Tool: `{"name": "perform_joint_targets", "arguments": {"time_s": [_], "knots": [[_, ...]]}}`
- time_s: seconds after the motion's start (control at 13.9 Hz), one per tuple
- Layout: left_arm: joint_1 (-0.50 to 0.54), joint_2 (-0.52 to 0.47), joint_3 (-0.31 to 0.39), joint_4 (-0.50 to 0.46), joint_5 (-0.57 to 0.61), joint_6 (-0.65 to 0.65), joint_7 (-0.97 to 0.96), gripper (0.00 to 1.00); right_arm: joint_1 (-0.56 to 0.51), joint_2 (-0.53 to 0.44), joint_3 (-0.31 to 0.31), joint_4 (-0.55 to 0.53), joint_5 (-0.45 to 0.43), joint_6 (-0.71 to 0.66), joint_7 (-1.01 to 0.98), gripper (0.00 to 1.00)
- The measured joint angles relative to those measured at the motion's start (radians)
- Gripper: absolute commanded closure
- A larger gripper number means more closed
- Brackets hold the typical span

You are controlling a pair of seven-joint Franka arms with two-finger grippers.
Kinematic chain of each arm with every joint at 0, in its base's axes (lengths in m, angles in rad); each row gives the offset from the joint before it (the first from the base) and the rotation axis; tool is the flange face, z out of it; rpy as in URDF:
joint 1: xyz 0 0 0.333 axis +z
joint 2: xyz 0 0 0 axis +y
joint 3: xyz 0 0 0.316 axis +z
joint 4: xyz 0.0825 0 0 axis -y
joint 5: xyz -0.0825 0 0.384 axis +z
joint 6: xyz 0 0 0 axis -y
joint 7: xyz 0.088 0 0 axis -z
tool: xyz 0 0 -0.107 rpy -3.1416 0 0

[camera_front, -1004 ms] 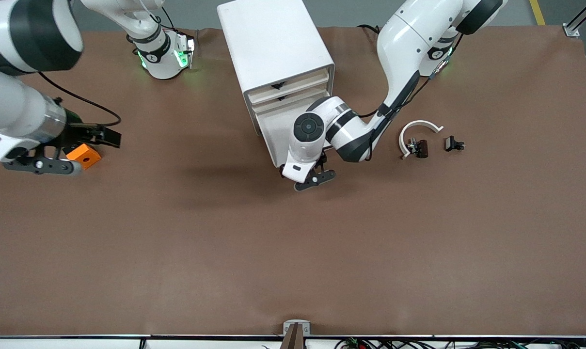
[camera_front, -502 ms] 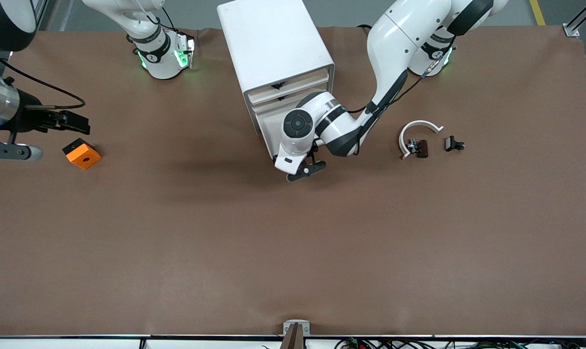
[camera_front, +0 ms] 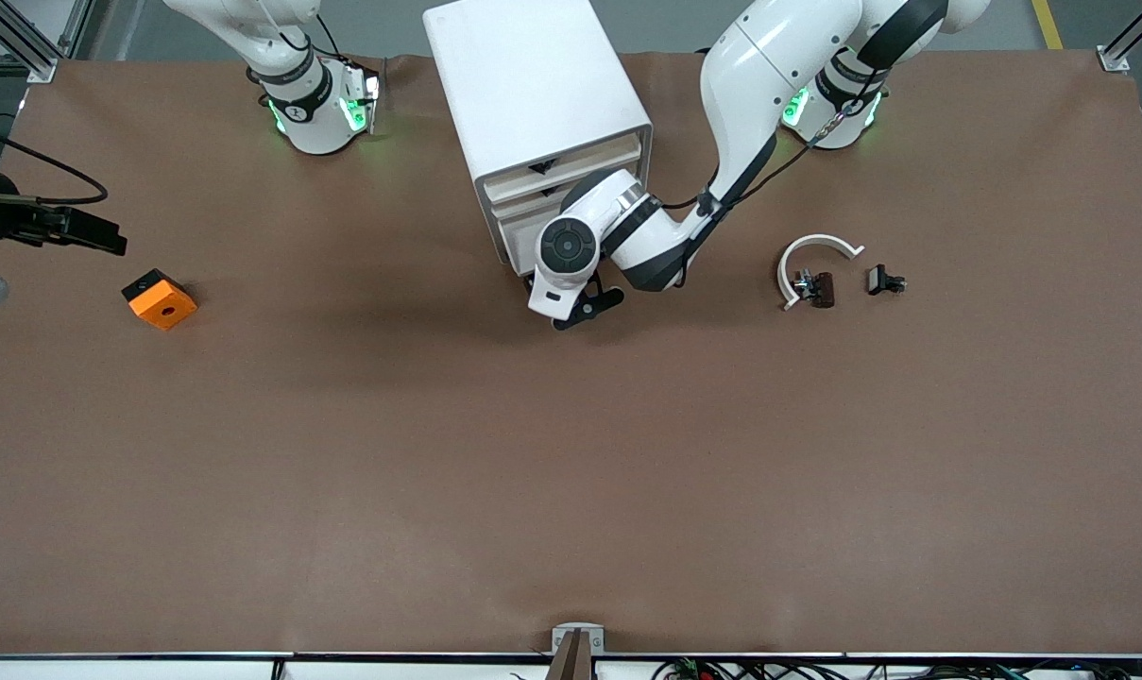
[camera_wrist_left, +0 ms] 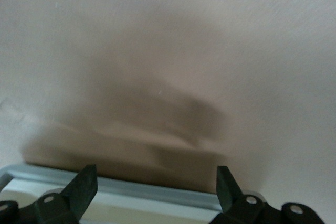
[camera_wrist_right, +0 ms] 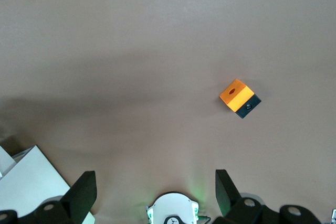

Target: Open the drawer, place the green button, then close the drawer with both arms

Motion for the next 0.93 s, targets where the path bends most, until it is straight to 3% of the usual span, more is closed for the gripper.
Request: {"name": "perform_joint_targets", "arguments": {"time_s": [0.43, 0.93], "knots": [[0.0, 0.002, -0.016, 0.0, -0.126, -0.117, 0.0, 0.0, 0.0, -0.001, 0.006, 0.053, 0.014, -0.004, 0.0, 0.0], [0.007, 0.003, -0.015, 0.001, -0.201, -0.142, 0.001, 0.0, -0.01, -0.006, 0.003, 0.056, 0.025, -0.028, 0.001, 0.0]]}}
